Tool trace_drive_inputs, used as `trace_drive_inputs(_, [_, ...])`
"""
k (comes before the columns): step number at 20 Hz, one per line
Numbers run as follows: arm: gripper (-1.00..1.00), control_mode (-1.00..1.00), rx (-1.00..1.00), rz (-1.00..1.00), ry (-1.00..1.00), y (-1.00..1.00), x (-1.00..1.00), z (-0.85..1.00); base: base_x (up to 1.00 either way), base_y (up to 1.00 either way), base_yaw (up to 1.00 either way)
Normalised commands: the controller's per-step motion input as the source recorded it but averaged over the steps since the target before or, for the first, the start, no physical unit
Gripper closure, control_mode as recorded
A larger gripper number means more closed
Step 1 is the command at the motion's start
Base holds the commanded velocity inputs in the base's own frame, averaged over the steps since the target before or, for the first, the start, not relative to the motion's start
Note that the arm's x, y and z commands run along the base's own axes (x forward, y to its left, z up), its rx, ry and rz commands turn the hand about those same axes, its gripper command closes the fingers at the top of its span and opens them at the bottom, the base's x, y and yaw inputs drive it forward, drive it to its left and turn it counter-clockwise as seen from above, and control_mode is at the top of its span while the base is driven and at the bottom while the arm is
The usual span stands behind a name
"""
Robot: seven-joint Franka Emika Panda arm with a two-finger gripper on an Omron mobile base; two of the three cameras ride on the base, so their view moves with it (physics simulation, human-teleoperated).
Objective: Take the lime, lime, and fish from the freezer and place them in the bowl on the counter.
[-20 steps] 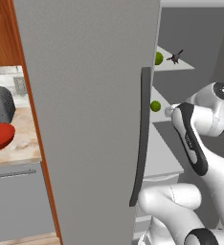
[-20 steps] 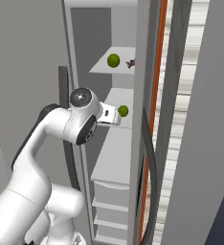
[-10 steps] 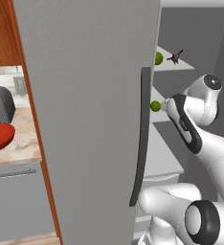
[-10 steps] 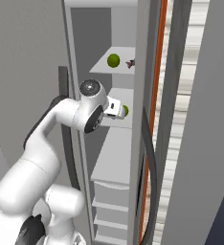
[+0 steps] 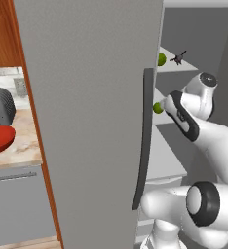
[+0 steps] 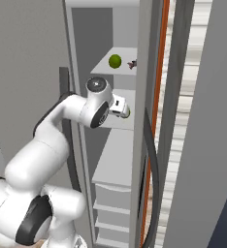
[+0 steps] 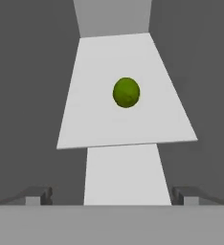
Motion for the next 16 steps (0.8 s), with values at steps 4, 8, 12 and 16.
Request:
trace_drive_inputs(4, [-1.00, -1.00, 0.00, 0.00, 0.00, -0.14, 0.48, -0.16, 0.00, 0.00, 0.00])
trace_drive_inputs(8, [-1.00, -1.00, 0.00, 0.00, 0.00, -0.27, 0.50, -0.24, 0.00, 0.00, 0.00])
trace_drive_inputs(12, [-1.00, -1.00, 0.00, 0.00, 0.00, -0.16, 0.36, -0.11, 0.00, 0.00, 0.00])
trace_drive_inputs(16, [-1.00, -1.00, 0.00, 0.00, 0.02, 0.00, 0.37, -0.10, 0.00, 0.00, 0.00])
